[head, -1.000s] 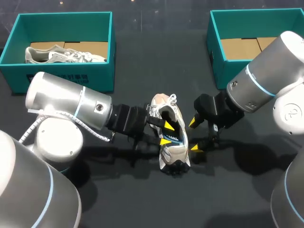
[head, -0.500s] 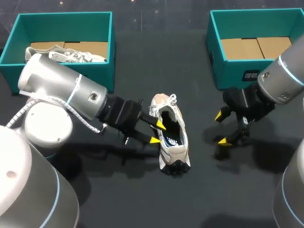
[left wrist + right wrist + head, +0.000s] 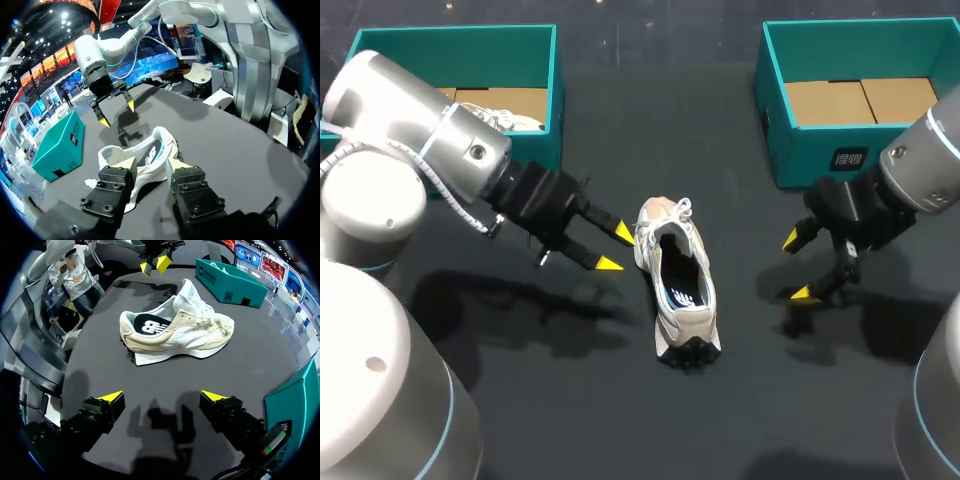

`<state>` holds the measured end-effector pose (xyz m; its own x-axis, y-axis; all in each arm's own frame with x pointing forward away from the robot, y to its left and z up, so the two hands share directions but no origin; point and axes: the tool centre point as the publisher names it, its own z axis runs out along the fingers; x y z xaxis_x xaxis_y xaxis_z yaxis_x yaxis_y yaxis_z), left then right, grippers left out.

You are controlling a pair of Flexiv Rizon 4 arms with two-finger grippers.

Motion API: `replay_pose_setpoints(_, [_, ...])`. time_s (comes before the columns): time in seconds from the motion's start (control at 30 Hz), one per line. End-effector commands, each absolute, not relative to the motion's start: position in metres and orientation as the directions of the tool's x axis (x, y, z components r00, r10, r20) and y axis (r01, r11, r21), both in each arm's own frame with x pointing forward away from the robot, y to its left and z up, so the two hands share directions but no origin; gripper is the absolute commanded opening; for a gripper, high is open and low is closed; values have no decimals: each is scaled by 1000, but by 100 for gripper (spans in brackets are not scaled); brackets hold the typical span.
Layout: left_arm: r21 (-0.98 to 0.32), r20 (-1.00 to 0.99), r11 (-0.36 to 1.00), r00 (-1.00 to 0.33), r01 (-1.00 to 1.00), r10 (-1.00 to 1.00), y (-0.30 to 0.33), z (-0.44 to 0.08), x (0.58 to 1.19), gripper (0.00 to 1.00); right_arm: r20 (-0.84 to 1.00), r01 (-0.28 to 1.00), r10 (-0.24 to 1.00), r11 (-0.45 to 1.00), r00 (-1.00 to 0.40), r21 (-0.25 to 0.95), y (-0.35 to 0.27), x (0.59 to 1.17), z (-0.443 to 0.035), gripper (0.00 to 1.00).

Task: Take the shoe out of the shoebox, open the shoe tongue, remove and reinsert the insole, then place the shoe into the shoebox

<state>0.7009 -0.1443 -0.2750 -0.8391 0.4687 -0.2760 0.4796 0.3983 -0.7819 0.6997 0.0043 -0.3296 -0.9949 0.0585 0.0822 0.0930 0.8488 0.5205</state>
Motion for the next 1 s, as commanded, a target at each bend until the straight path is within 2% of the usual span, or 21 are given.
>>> replay_pose_setpoints(0.03, [-768,-234,404,-805,497,545,-126,-258,711,38,77,110,82,854,-994,509,-15,696,-324,100])
replay_pose_setpoints(0.3, [-742,-194,396,-739,540,645,-110,-246,715,37,71,178,163,888,-984,423,-60,693,-311,100])
replay_pose_setpoints(0.4, [-714,-162,395,-685,578,710,-103,-244,714,35,78,186,169,874,-983,448,-71,693,-312,100])
replay_pose_setpoints(0.43, [-703,-146,392,-660,593,737,-101,-244,714,28,78,186,169,874,-983,448,-71,693,-312,100])
replay_pose_setpoints(0.5, [-680,-112,381,-603,627,790,-93,-242,716,5,78,186,169,874,-983,448,-71,693,-312,100])
replay_pose_setpoints(0.53, [-676,-98,370,-576,637,812,-89,-240,718,0,78,186,169,874,-983,448,-71,693,-312,100])
replay_pose_setpoints(1.0, [-680,-89,357,-555,641,827,-82,-233,726,0,78,186,169,874,-983,448,-71,693,-312,100])
